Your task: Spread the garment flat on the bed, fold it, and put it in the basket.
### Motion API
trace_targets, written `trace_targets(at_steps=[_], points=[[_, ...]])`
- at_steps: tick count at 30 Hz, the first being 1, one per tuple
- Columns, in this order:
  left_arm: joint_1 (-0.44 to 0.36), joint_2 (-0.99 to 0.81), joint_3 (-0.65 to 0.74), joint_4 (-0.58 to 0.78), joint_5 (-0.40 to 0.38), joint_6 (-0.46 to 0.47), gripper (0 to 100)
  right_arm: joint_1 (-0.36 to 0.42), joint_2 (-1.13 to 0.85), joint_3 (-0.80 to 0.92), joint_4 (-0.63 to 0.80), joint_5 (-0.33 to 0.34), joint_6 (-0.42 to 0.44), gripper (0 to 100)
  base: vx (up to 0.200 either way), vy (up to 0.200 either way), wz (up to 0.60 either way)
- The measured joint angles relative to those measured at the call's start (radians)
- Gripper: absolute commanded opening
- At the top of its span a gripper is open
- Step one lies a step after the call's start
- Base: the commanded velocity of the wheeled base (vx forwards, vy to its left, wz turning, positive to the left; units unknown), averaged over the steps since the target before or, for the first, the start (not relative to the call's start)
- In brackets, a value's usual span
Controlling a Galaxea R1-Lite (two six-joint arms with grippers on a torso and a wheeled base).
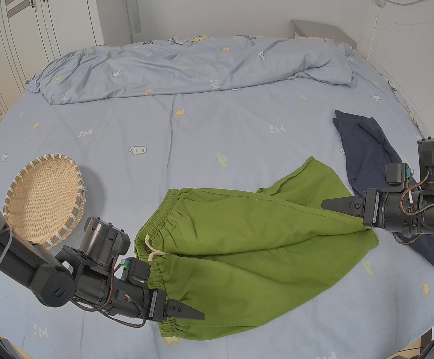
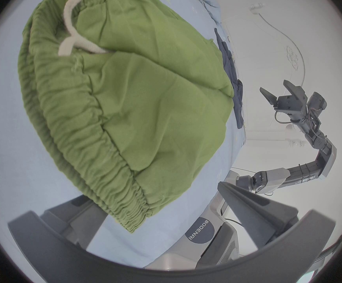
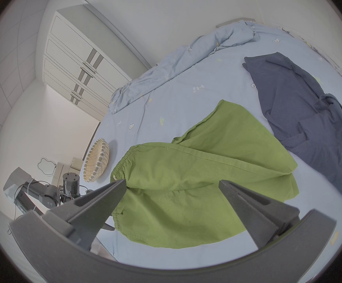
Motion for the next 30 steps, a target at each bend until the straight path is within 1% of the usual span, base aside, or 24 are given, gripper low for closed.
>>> trace_targets(at_steps=[9,10,15,18,20,23,25,26,28,30], points=[[-0.006,-0.007,0.027,-0.001,0.0,0.0,100,0.0,0.0,0.0,0.0,0.001,0.0,100,0.0,0.0,0.0],[-0.005,-0.008,0.033,0.0,0.0,0.0,0,0.0,0.0,0.0,0.0,0.001,0.0,100,0.0,0.0,0.0],[-0.001,-0.014,0.055,0.0,0.002,0.0,0,-0.004,0.0,0.0,0.006,0.011,0.0,100,0.0,0.0,0.0],[0.0,-0.024,0.073,0.0,0.001,0.0,0,-0.023,0.0,-0.004,0.041,0.041,0.0,100,0.0,0.0,0.0],[0.002,-0.032,0.084,0.0,0.0,0.0,0,-0.05,0.001,-0.011,0.062,0.064,0.0,100,0.0,0.0,0.0],[0.002,-0.051,0.107,0.0,0.0,0.0,0,-0.126,0.01,-0.026,0.089,0.147,0.0,100,0.0,0.0,0.0],[0.003,-0.066,0.124,0.0,0.0,0.0,0,-0.192,0.019,-0.036,0.101,0.24,0.0,100,0.0,0.0,0.0],[0.005,-0.077,0.136,0.0,0.0,0.001,0,-0.234,0.025,-0.042,0.112,0.308,0.0,100,0.0,0.0,0.0],[0.012,-0.091,0.153,0.0,0.001,0.001,0,-0.291,0.034,-0.05,0.131,0.385,-0.002,100,0.0,0.0,0.0],[0.029,-0.113,0.175,0.001,0.001,0.001,0,-0.349,0.047,-0.055,0.164,0.442,-0.015,100,0.0,0.0,0.0]])
